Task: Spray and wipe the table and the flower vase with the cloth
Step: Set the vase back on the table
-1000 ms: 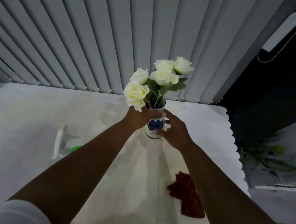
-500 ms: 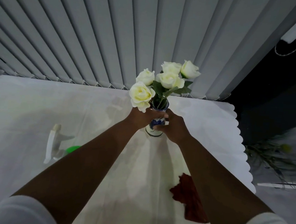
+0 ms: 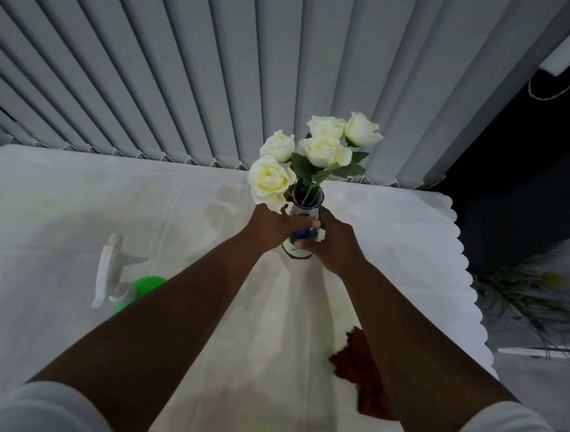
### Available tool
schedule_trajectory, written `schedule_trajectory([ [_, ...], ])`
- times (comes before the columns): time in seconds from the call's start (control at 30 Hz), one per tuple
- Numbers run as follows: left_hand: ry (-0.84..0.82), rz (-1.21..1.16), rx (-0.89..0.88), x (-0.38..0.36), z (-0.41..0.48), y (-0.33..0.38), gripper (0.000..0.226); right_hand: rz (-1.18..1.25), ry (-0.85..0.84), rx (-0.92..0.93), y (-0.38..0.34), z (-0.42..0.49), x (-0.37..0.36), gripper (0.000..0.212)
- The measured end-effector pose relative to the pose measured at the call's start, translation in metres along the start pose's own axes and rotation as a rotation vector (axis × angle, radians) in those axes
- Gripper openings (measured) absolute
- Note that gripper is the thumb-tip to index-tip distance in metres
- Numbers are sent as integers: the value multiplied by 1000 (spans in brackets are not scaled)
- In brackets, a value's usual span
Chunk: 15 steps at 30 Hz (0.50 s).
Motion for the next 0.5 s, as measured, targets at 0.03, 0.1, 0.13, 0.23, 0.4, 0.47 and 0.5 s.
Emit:
schedule_trajectory([
  [0.03, 12, 2, 9, 1, -3, -2, 57, 6, -5, -6, 0, -3, 0, 67],
  [0.1, 21, 39, 31, 3, -9, -4, 62, -16, -2, -29, 2, -8, 1, 76],
  [0.13, 28, 67, 44, 5, -13, -7, 63, -35, 4, -51, 3, -11, 1, 82],
  [0.23, 74, 97, 124, 15, -31, -18, 72, -88, 30, -108, 5, -24, 6, 93],
  [0.4, 134, 157, 249, 39, -82, -40, 80, -70, 83, -131, 10, -62, 19, 95],
  [0.47, 169, 140, 267, 48, -106, -46, 75, -63, 97, -150, 14, -80, 20, 92],
  [0.5, 188, 120, 272, 51, -118, -48, 73, -62, 101, -159, 15, -90, 20, 90],
])
Point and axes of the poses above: each hand's wrist, its own z-axis towards the middle knuckle, its own x-axis out of the back of the hand, y = z × x, the point moved 6 cm from there along z, towards the middle knuckle, and after that the axes turned 1 degree about y, right-handed, at the moved point
